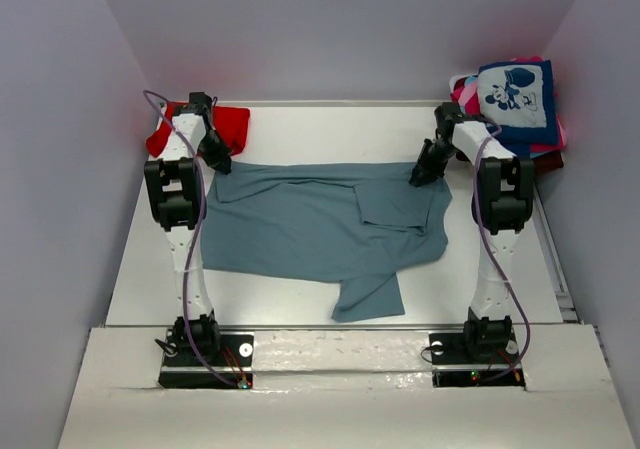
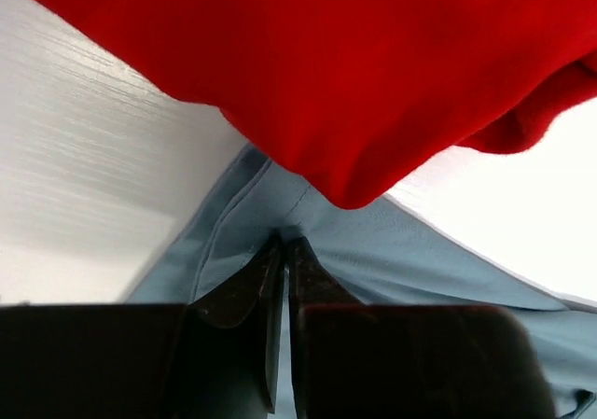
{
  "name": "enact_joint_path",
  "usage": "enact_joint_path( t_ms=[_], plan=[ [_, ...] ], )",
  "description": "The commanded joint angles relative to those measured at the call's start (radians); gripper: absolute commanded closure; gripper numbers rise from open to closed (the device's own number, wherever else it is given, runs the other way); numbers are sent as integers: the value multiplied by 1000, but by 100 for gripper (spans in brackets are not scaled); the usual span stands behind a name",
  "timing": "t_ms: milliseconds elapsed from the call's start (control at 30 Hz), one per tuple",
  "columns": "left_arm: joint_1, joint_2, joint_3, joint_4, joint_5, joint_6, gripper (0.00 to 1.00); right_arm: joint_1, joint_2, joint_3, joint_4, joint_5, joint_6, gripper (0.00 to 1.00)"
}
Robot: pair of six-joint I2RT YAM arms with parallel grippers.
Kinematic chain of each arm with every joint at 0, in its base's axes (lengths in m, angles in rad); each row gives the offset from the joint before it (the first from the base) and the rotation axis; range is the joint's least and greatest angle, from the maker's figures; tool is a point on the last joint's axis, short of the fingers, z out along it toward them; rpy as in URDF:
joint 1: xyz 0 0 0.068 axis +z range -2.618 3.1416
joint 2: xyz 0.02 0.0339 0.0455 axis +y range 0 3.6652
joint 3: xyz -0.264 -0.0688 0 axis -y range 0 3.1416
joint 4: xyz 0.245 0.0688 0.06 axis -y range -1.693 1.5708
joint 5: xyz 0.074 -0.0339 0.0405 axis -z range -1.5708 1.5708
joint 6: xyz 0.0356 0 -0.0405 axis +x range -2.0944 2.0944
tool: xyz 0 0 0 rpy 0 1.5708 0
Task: Fold and stack the t-shirts
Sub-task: Fold the flattened tshirt in 1/3 of the way
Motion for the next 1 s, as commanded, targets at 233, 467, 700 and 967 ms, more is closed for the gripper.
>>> enact_joint_path(
  t_ms=[233, 467, 700, 967],
  plan=[
    [53, -146, -133, 102, -76, 35, 26, -30, -86, -40, 16, 43, -67, 51],
    [-1, -308, -194, 95, -91, 32, 24, 25, -219, -82, -16, 23, -84, 42],
    [-64, -421, -297, 73, -113, 30, 24, 147, -293, -183, -33, -24, -81, 43],
    [-111, -523, -525, 110, -52, 27, 24, 289, -361, -381, 30, -56, -28, 44]
  ],
)
